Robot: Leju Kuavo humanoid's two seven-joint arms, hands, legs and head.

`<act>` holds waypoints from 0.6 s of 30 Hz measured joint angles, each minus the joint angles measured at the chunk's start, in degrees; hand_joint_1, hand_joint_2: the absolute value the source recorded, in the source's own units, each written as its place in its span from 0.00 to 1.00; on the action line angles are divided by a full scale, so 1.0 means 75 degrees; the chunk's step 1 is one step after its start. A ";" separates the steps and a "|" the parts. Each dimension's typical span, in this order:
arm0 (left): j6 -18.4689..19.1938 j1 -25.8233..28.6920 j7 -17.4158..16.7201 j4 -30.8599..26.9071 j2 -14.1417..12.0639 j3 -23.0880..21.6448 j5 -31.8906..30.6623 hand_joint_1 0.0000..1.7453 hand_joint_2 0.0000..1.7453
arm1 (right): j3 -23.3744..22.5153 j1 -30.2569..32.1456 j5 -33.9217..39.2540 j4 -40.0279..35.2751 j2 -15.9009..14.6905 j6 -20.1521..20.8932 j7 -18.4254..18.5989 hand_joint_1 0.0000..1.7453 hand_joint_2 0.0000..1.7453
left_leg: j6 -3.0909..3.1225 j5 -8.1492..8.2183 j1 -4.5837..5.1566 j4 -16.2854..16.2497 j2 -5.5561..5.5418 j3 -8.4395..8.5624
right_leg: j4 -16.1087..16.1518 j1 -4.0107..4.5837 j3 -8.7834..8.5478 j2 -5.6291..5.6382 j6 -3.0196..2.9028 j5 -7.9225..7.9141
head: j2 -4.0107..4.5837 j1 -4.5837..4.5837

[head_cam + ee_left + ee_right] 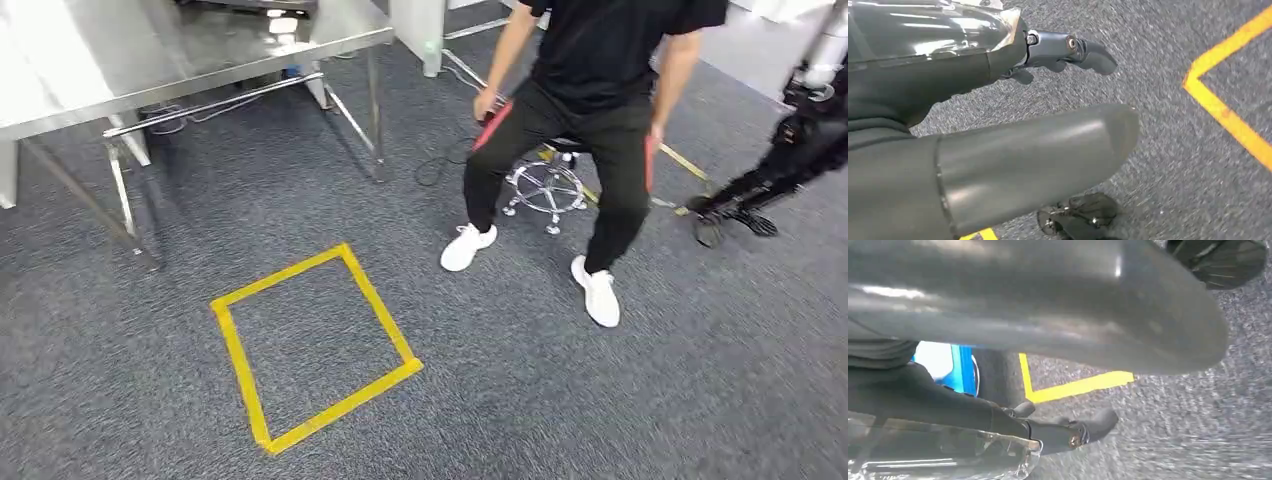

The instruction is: Take the parts from the cabinet and place them on the table.

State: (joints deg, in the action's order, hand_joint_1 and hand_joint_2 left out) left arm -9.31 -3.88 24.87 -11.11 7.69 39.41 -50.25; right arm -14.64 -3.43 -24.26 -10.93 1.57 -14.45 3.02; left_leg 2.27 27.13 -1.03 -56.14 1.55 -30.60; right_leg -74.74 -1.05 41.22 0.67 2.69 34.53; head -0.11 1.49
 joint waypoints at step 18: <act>-0.0026 0.0034 0.0023 -0.0003 0.0023 0.0003 0.0021 0.00 0.00 | 0.0053 0.0052 0.0038 0.0009 -0.0044 0.0032 0.0009 0.00 0.00 | -0.0354 0.0884 -0.0058 -0.1904 -0.0242 -0.0662 | 0.2398 -0.0026 -0.1393 0.0348 -0.0233 -0.1045 | 0.0000 -0.0084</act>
State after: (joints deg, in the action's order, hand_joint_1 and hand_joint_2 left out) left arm -9.51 -3.63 25.05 -11.13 7.87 39.43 -50.10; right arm -14.25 -3.04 -23.98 -10.86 1.25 -14.21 3.08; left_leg -0.39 33.76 -1.46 -70.42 -0.27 -35.57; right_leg -56.76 -1.25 30.77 3.28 0.94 26.70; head -0.11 0.85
